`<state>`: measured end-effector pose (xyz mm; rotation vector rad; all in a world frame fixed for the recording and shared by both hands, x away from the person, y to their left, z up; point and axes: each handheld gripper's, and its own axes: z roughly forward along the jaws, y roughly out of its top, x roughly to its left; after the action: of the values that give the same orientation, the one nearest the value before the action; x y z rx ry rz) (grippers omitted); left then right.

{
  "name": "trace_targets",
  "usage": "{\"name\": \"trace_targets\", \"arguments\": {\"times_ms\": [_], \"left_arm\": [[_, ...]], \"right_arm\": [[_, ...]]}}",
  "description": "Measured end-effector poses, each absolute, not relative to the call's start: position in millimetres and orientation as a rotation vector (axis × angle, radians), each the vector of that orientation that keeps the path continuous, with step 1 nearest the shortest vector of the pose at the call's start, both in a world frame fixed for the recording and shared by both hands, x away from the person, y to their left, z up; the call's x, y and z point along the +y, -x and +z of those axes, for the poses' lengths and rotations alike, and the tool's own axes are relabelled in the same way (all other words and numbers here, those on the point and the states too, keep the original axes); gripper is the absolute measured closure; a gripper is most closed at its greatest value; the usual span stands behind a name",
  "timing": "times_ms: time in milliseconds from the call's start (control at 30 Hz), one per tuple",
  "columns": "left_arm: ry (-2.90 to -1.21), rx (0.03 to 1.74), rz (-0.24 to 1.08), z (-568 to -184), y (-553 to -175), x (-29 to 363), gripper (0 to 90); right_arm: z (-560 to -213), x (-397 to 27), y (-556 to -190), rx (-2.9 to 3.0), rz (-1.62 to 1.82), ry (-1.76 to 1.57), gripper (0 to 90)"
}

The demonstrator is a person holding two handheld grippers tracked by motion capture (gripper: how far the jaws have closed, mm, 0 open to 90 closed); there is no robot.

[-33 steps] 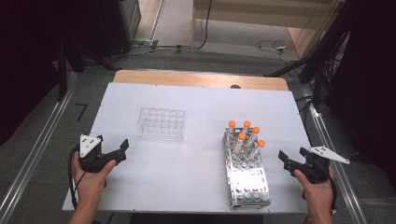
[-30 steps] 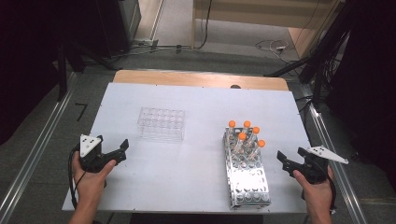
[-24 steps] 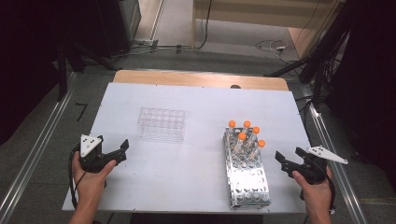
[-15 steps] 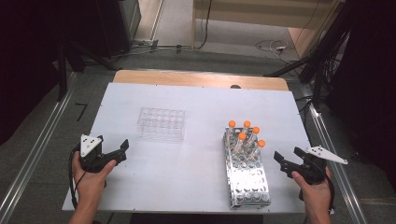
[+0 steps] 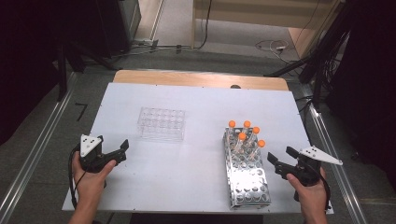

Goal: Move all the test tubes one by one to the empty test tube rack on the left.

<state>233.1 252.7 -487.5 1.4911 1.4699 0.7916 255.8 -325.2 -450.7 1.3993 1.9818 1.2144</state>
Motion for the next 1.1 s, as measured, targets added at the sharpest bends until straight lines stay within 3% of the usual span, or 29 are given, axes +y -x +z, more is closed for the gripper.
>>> {"name": "trace_targets", "arguments": {"times_ms": [333,633,1100], "left_arm": [[-1.497,1.471,0.786,-487.7,-233.3,252.1,6.6],[-1.496,1.473,0.782,-488.1,-233.5,252.1,6.7],[-1.496,1.473,0.774,-488.5,-233.8,251.8,7.0]], "right_arm": [[-450.7,-309.5,-253.8,2.025,1.284,-1.329,24.3],[-452.3,-297.0,-261.3,2.057,1.318,-1.255,44.3],[-457.3,-287.6,-270.6,2.1,1.307,-1.168,60.6]]}}
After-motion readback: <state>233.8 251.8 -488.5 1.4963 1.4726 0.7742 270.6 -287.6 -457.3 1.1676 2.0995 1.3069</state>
